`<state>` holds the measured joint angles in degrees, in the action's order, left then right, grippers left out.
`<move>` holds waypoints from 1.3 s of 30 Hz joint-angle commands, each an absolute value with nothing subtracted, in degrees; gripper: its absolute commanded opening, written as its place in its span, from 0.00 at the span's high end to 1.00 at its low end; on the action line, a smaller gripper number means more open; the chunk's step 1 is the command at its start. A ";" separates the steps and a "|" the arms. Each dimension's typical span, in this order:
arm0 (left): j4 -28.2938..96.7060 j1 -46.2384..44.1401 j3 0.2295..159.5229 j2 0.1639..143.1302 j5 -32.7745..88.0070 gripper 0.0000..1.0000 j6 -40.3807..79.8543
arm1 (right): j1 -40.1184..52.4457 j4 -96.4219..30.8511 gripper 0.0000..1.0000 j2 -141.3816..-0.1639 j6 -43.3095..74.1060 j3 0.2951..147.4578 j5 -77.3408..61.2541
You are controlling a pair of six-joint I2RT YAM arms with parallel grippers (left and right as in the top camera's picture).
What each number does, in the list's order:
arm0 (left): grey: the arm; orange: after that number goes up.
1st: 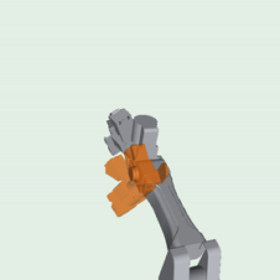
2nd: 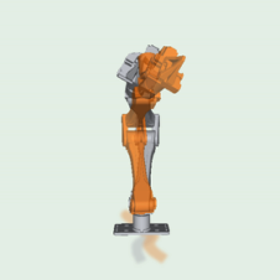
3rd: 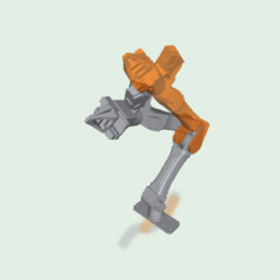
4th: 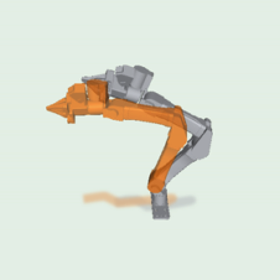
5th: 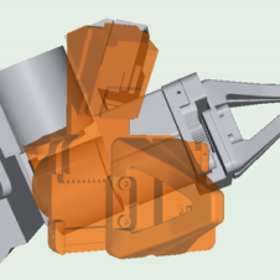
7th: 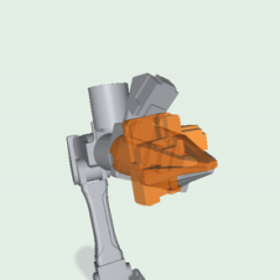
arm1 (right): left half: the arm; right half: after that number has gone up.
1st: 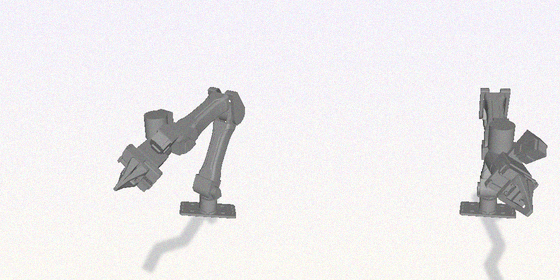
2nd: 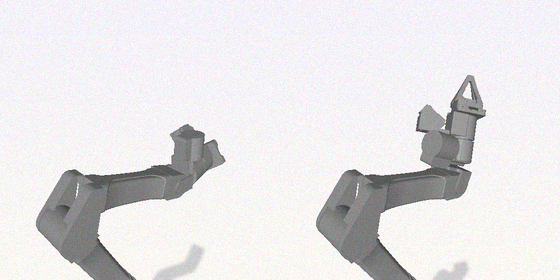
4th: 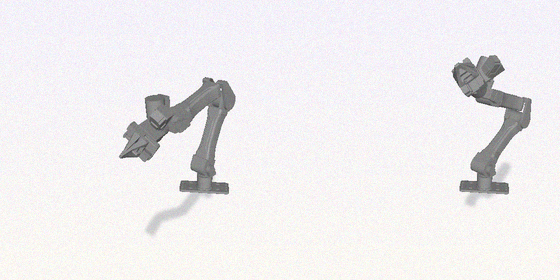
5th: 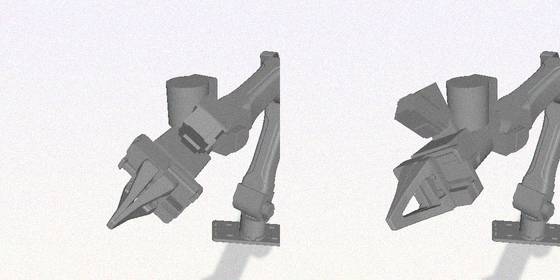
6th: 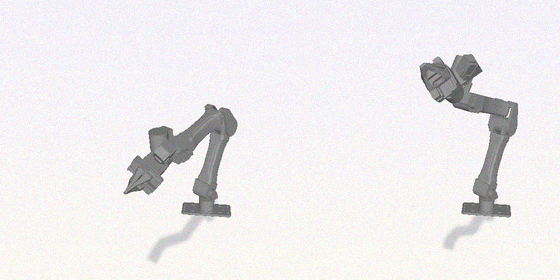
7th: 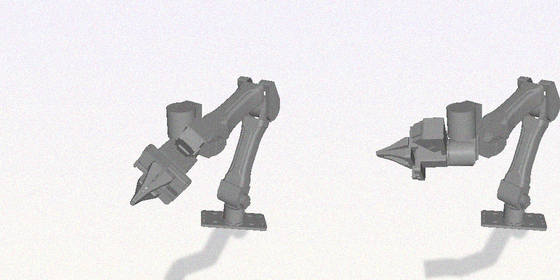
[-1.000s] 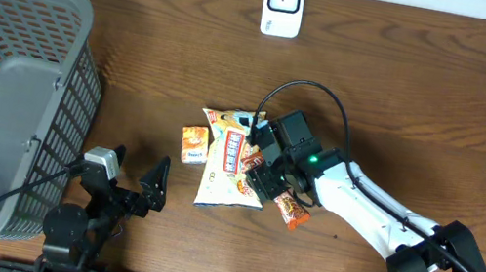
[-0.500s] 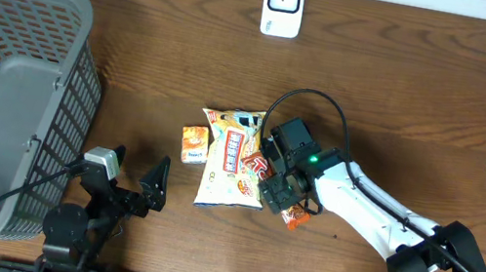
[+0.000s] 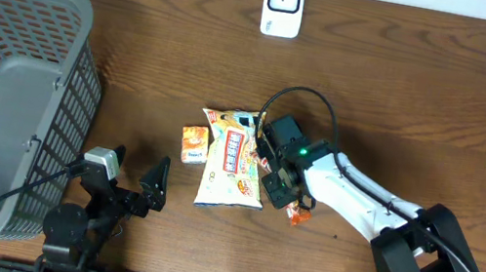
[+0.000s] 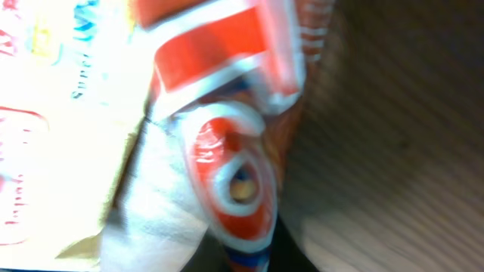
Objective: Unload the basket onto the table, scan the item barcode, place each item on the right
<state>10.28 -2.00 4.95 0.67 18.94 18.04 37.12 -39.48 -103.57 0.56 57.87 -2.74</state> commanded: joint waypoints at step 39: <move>10.66 -2.13 4.19 0.71 18.61 0.02 18.33 | 21.04 -92.47 0.99 -103.07 -83.44 64.97 -75.22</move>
<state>10.28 -2.00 4.95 0.64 18.94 18.04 20.82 -94.17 -103.85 -83.35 64.51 -74.98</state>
